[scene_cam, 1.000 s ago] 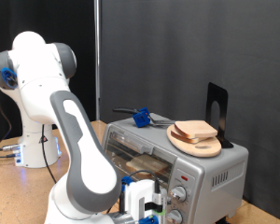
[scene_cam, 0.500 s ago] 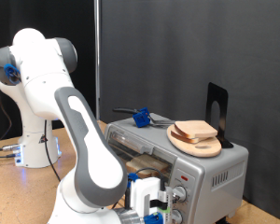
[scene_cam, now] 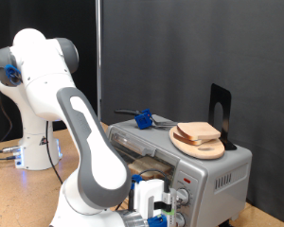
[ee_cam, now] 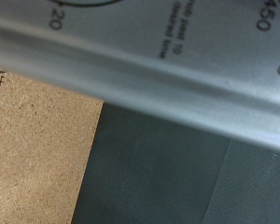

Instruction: Make a piece of toast with the oven

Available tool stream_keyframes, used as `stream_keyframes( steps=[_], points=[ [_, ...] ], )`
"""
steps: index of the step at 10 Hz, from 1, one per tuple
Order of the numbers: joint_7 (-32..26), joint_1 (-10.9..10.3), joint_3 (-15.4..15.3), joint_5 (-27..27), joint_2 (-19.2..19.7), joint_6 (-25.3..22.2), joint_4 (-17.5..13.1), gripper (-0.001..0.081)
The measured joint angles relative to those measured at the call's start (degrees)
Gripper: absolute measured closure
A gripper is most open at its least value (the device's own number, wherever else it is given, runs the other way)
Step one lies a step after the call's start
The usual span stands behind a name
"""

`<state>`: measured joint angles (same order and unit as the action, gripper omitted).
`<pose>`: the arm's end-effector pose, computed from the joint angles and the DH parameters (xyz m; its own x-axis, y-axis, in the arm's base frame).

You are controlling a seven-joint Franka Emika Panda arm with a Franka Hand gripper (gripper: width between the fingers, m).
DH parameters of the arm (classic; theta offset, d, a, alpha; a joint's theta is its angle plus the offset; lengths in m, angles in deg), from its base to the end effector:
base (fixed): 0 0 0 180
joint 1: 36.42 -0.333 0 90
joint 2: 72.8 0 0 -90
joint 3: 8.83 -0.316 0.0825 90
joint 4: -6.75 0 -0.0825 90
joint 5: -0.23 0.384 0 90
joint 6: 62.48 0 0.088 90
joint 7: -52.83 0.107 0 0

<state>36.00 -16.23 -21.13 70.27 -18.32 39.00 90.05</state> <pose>0.6856 -0.0385 0.1456 0.8627 -0.1982 -0.4653 -0.4934 -0.1278 -0.8603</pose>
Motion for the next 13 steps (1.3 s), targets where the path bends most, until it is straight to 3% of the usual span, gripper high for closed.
stream_keyframes(
  steps=[1, 2, 3, 4, 5, 6, 10, 13],
  points=[
    [0.01, 0.00, -0.05, 0.00, -0.04, 0.00, 0.09, 0.0221],
    [0.06, 0.00, -0.06, 0.00, -0.10, 0.00, 0.22, 0.0405],
    [0.12, 0.00, -0.06, 0.00, -0.20, 0.00, 0.40, 0.0405],
    [0.17, 0.00, -0.05, 0.00, -0.22, 0.39, 0.54, 0.0565],
    [0.33, 0.06, -0.05, 0.05, -0.30, 0.50, 0.74, 0.0565],
    [0.47, 0.06, -0.05, 0.05, -0.31, 0.53, 0.77, 0.0708],
    [-1.83, 0.10, -0.06, 0.78, -0.51, 0.77, 1.24, 0.0708],
    [-11.76, 0.59, -0.28, 4.03, -0.92, 0.99, 3.12, 0.0708]
  ],
)
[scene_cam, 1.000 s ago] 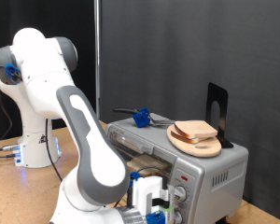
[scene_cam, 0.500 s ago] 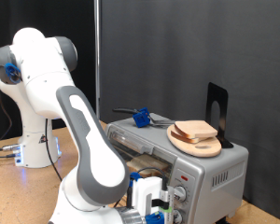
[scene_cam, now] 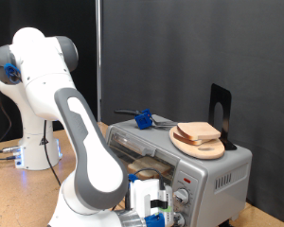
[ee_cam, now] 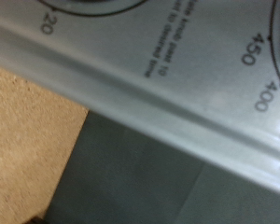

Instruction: Make a piece of toast with the oven

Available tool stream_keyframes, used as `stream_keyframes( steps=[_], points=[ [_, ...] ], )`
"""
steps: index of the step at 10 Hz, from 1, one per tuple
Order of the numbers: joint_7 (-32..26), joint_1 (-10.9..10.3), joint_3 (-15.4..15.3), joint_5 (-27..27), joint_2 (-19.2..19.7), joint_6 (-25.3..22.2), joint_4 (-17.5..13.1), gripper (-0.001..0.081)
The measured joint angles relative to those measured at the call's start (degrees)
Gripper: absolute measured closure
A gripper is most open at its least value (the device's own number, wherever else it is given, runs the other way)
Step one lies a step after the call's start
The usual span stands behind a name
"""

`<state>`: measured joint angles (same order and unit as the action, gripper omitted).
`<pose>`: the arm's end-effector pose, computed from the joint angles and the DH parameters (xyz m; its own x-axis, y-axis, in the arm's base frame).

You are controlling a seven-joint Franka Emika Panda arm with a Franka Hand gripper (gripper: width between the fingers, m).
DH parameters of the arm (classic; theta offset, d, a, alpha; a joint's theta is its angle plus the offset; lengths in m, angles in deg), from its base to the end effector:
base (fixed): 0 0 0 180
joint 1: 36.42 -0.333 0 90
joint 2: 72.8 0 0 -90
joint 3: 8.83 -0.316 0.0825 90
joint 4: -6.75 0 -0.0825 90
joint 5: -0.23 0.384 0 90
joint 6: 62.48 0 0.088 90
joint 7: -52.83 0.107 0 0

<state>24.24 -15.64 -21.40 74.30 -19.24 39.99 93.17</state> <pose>0.6772 -0.0383 0.1401 0.9233 -0.2119 -0.3202 -0.3470 -0.1032 -0.9322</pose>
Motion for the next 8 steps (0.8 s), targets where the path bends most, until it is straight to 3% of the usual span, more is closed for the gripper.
stream_keyframes(
  steps=[4, 8],
  points=[
    [-9.56, 0.44, -0.14, 3.59, -0.45, 0.04, 2.00, 0.0707],
    [-10.07, 0.44, -0.13, 4.07, -0.85, 0.56, 2.60, 0.0707]
  ],
)
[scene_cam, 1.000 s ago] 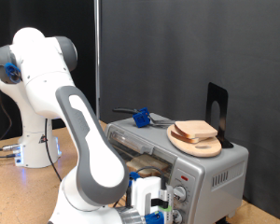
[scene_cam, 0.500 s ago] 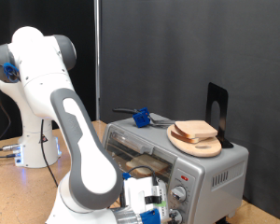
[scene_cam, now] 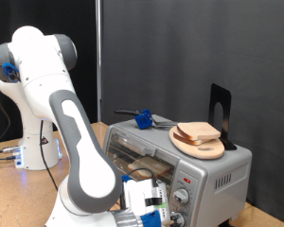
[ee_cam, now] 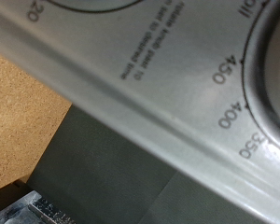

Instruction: Make a piece of toast with the oven

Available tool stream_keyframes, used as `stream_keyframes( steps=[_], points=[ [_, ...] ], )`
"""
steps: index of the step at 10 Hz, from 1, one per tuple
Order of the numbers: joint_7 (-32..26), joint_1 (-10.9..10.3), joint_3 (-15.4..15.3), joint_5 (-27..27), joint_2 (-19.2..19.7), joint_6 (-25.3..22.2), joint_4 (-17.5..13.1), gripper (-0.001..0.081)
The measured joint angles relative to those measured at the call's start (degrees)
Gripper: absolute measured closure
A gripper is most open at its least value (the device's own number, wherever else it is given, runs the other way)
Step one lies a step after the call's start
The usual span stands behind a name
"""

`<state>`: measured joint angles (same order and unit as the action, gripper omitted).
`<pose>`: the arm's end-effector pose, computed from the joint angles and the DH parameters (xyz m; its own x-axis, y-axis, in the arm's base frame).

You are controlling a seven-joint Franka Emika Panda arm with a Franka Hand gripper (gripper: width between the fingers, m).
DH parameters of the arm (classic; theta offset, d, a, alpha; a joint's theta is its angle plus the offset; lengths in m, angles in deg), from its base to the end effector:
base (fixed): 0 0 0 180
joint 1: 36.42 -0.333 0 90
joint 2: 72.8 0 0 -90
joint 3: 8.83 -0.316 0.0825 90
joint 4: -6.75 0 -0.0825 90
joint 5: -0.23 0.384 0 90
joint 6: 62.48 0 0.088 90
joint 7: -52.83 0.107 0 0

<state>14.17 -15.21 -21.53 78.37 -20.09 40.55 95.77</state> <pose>0.6705 -0.0381 0.1371 0.9524 -0.2388 -0.1893 -0.2142 -0.0826 -0.9733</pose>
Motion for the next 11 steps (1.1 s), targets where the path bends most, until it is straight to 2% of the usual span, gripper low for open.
stream_keyframes(
  steps=[4, 5, 6, 7, 8, 9, 10, 11],
  points=[
    [0.00, 0.33, 0.02, 0.32, -0.58, 0.18, 0.05, 0.0707],
    [0.08, 0.60, 0.02, 0.34, -0.97, 0.18, 0.10, 0.0470],
    [0.30, 0.86, 0.03, 0.34, -1.40, 0.11, 0.24, 0.0470],
    [0.74, 1.22, 0.06, 0.34, -1.79, -0.27, 0.39, 0.0324],
    [1.76, 1.89, 0.19, 0.20, -2.17, -1.73, 0.57, 0.0324],
    [3.20, 2.94, 0.48, -0.43, -2.70, -4.17, 0.94, 0.0146],
    [4.89, 4.21, 0.85, -1.46, -3.41, -7.13, 1.41, 0.0029],
    [6.81, 5.55, 1.22, -2.39, -3.93, -10.06, 1.68, 0.0029]
  ],
)
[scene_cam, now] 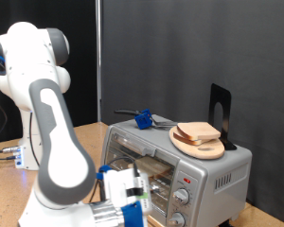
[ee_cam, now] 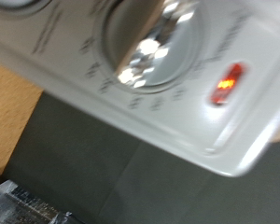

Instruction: Make a piece of toast with the oven

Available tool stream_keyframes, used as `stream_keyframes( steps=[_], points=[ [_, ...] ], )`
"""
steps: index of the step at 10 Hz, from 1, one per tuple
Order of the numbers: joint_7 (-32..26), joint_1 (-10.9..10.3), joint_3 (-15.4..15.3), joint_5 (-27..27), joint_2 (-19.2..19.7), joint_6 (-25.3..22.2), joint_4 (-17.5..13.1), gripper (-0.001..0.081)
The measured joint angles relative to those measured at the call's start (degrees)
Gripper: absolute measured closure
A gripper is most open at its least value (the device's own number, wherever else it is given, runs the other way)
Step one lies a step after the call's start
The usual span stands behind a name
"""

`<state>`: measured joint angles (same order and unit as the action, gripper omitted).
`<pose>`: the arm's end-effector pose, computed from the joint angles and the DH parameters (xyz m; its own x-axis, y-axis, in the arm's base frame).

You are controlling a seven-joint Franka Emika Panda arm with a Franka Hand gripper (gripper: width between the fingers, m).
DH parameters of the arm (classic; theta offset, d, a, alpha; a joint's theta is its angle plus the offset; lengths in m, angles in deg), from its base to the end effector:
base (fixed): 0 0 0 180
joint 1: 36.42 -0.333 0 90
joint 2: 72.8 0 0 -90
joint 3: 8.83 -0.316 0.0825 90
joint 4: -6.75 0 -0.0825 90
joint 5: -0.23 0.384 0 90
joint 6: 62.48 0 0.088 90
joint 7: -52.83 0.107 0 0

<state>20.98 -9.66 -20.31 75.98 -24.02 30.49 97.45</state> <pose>0.6524 -0.0952 0.1768 0.9414 -0.1885 -0.2796 -0.2847 0.0002 -0.9586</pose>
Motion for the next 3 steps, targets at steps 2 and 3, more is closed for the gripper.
stream_keyframes(
  steps=[2, 3],
  points=[
    [2.45, 1.98, 1.24, -1.40, -1.81, -2.55, 1.41, 0.0007],
    [3.21, 2.56, 2.21, -2.69, -2.94, -3.16, 2.27, -0.0001]
  ],
)
